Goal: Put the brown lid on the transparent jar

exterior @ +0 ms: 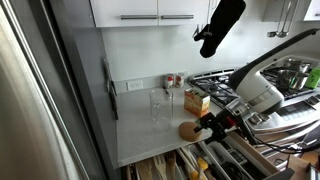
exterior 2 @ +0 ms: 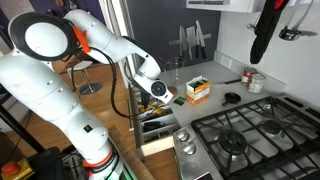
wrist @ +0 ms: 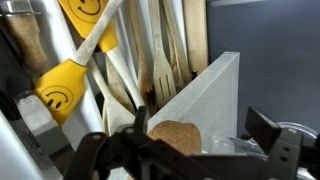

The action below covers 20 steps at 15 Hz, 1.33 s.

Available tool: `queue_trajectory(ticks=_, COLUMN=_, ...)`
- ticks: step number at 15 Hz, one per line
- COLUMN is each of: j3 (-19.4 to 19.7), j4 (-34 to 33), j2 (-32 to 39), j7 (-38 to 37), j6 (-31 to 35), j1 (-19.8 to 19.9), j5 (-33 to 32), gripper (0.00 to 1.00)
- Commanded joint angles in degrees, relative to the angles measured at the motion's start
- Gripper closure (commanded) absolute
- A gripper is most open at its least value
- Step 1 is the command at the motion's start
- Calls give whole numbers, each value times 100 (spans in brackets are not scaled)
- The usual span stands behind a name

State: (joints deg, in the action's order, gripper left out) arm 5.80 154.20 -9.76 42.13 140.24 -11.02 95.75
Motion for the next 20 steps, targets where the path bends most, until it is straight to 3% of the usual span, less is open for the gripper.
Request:
queue_trajectory(ticks=1, j3=-348, j4=-206, j2=426, j7=587, j6=-113, j1=510, j5=533, gripper=0)
queue_trajectory(ticks=7, j3=-509, j4=-379, j2=852, j7=913, j6=-99, j1=799, j5=990, gripper=0)
queue_trajectory(ticks=17, j3=-482, j4=-565, j2=1158, j7=1173, j6=-428, j1=934, j5=1802, gripper=1)
queue_trajectory(ticks=18, j3=-484, j4=-556, j2=1181, j7=1167, j6=-444, j1=933, j5=1829, gripper=21)
queue_trajectory(ticks=20, j3=-478, j4=-554, j2=1230, j7=1121, j6=-435, j1=930, j5=1832, gripper=29)
